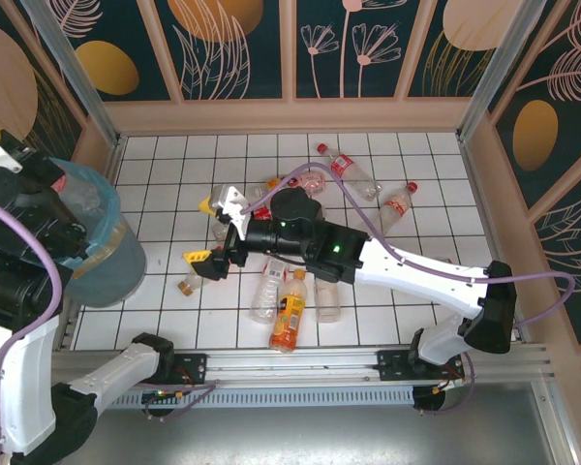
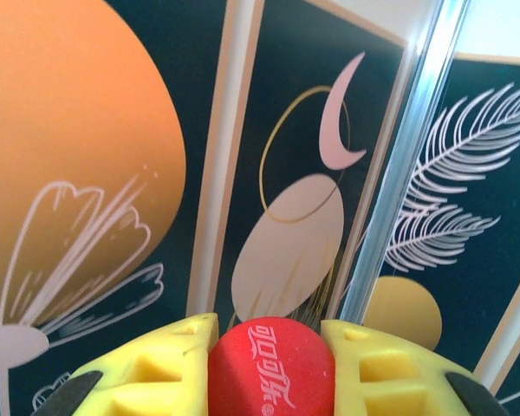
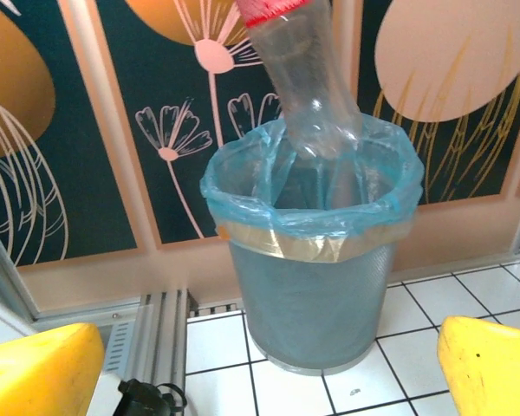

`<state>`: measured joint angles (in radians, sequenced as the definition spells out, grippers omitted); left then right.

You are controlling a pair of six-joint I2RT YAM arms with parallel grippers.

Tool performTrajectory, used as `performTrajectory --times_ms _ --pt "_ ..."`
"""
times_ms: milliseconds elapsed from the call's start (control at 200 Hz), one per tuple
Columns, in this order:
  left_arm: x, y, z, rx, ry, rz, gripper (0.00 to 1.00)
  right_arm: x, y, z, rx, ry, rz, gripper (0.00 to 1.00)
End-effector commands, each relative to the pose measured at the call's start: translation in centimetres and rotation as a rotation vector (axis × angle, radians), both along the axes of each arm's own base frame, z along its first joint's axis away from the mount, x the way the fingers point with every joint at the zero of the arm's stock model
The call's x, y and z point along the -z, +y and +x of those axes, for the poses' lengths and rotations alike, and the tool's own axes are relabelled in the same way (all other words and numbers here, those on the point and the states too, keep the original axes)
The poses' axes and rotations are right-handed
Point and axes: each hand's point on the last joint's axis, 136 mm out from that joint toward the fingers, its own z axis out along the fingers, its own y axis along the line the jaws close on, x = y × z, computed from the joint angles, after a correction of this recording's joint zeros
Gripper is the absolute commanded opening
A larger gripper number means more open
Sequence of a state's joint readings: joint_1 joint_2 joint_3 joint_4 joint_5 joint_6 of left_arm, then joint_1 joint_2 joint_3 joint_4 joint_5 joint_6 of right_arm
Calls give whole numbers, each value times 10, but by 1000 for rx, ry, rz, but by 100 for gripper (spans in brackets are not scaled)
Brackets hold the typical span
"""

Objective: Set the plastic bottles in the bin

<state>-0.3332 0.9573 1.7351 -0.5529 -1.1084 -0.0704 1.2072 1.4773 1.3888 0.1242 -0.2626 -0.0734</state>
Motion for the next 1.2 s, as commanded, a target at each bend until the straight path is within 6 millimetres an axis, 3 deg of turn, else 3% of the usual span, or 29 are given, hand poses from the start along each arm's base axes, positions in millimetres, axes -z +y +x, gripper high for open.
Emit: performTrajectory --times_ms 0,120,205,430,651,746,936,1191 --pt "44 -9 23 17 123 0 0 -21 -4 -10 5 -59 42 99" --pt "71 -11 36 -11 205 24 0 -13 -7 -16 23 -55 33 99" --pt "75 -6 33 -51 217 31 0 -5 -6 -18 32 -48 14 99" --pt "58 -2 19 -28 128 8 0 6 5 -29 48 -118 -54 99" --pt "22 -6 14 38 20 -6 0 20 26 -44 15 -171 -111 99" --pt "16 -3 13 -3 46 26 0 26 35 -50 4 -197 -134 99" --pt "35 0 26 -88 155 89 0 37 43 -57 -5 -208 -159 99" --pt "75 5 70 -19 246 32 0 38 31 -56 23 -217 -166 99"
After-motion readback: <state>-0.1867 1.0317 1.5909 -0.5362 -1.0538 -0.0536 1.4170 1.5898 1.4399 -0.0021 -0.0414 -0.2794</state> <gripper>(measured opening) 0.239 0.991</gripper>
